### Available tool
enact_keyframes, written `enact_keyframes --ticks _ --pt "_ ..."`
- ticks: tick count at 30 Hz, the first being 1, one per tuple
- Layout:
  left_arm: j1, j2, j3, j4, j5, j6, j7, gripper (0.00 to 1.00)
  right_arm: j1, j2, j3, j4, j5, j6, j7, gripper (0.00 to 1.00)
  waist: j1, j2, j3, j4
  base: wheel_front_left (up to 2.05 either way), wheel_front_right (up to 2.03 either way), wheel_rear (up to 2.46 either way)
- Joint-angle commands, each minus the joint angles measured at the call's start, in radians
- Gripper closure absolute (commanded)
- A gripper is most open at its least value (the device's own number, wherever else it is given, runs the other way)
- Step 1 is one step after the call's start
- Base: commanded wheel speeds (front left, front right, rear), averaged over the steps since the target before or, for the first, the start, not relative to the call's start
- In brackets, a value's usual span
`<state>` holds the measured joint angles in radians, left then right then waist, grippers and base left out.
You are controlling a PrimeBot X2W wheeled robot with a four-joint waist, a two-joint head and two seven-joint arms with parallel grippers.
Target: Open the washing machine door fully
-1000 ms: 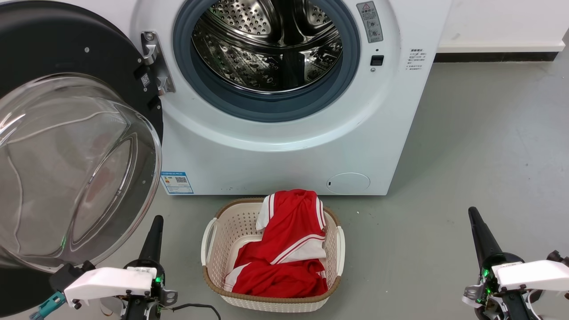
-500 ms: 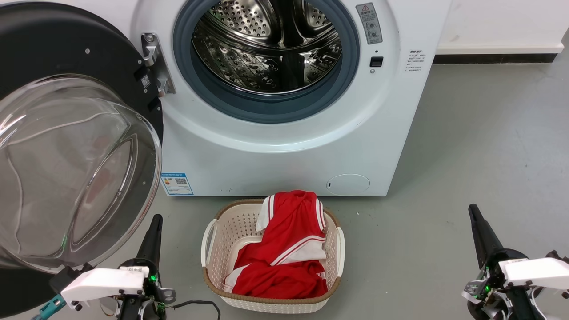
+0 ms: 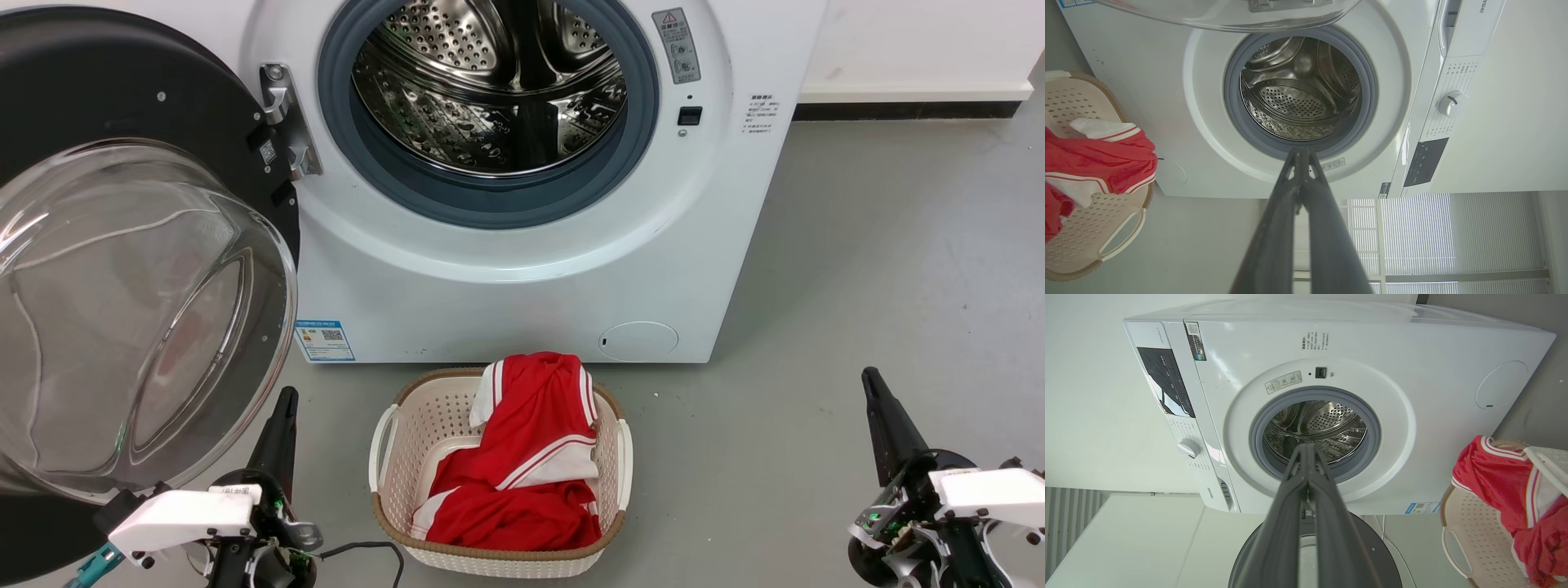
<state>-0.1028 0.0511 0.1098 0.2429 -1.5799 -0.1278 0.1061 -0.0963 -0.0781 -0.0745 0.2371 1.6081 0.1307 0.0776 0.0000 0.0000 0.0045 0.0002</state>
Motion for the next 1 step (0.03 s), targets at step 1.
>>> enact_keyframes --ticks 1 --pt "-0.009 -0.001 0.006 0.002 -0.019 -0.004 0.006 1.00 -0.012 0.002 -0.003 0.006 0.022 0.000 0.006 1.00 0.0000 0.0000 0.000 0.000 0.00 0.00 0.00"
